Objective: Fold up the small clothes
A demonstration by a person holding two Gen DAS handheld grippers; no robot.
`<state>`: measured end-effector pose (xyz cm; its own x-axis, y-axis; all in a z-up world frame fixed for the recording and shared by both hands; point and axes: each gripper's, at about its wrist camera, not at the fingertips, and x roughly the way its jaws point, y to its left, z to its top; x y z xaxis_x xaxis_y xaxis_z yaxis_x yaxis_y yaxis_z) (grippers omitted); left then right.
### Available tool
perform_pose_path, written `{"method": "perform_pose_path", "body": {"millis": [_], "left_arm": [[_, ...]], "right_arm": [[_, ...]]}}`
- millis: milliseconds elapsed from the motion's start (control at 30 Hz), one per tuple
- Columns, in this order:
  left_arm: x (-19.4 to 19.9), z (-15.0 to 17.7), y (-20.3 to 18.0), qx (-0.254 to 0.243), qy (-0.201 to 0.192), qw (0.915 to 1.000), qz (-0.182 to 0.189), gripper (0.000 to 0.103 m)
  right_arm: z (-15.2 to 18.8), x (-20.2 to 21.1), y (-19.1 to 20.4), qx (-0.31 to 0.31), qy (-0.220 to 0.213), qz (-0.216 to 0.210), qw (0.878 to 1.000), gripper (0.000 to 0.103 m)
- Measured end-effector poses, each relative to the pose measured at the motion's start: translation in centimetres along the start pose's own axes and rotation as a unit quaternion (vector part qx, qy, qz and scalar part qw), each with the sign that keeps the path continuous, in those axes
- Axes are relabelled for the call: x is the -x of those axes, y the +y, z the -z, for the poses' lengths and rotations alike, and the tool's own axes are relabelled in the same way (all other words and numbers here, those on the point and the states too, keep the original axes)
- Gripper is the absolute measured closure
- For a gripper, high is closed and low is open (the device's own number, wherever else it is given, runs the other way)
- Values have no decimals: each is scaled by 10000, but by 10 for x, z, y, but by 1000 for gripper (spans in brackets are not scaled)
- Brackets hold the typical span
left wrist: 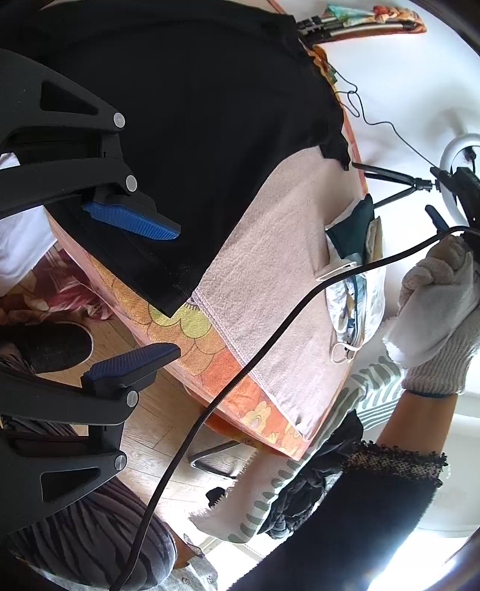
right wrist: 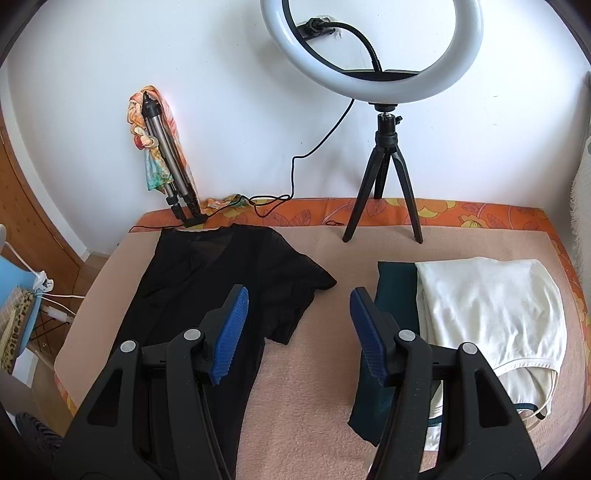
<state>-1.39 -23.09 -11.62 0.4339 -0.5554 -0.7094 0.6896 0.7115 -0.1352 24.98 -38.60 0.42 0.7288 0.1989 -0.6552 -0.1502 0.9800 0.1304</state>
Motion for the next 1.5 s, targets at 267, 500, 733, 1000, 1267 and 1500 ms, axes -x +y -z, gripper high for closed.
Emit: {"method": "perform_pose_path", "body": {"millis": [267,500,733,1000,1267,1500], "left_arm": [[-22,0,11,350,91,9986,-386,63],[-14,2,33,858,-198,9961,-46,98],[1,5,43,1235,-382,9915,156,101],[-14,0,18,869,-83,9958,263,58],[-30,-2,-1,256,-7,9996,-124,81],[-22,-4,24,904,-100,9955,282,99]], "right_arm": [[-3,-52,-5,-105,251,-265,9993,43],[-10,-131,-11,-330,696,-91,9970,43],[-10,-174,-26,-492,889,-15,9948,43],[-16,-171,-38,-445,925,73,9947,34],[-21,-175,-41,-522,883,-59,9947,31],[-16,-205,-39,-619,983,-9,9932,31]]}}
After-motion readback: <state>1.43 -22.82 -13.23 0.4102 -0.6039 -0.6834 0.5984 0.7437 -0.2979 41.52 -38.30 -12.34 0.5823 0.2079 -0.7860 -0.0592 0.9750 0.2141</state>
